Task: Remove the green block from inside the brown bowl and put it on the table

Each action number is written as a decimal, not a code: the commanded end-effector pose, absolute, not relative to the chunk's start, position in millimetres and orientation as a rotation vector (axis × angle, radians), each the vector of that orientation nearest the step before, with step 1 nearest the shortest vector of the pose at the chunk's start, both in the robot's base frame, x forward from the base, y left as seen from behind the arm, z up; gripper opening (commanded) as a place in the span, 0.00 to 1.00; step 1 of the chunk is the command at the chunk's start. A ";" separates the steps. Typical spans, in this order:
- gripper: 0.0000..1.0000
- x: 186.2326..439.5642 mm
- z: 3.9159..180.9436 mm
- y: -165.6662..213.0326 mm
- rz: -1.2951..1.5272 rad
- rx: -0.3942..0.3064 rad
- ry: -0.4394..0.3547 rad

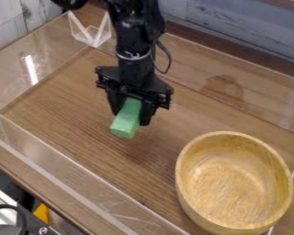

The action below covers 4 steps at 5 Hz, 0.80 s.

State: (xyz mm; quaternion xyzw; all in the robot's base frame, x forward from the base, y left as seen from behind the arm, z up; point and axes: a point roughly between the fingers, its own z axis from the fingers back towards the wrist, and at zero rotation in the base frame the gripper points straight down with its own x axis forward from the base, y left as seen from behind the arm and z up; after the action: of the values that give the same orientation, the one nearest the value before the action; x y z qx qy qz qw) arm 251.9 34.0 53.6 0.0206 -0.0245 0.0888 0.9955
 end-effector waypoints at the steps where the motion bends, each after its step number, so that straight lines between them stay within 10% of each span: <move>1: 0.00 256.9 51.2 47.4 0.173 0.046 -0.082; 4: 0.00 252.9 55.6 26.0 0.035 0.015 -0.089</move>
State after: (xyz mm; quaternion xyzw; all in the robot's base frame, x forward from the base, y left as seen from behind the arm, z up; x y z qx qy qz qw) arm 243.7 23.6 41.8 0.0046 -0.0158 0.0192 0.9997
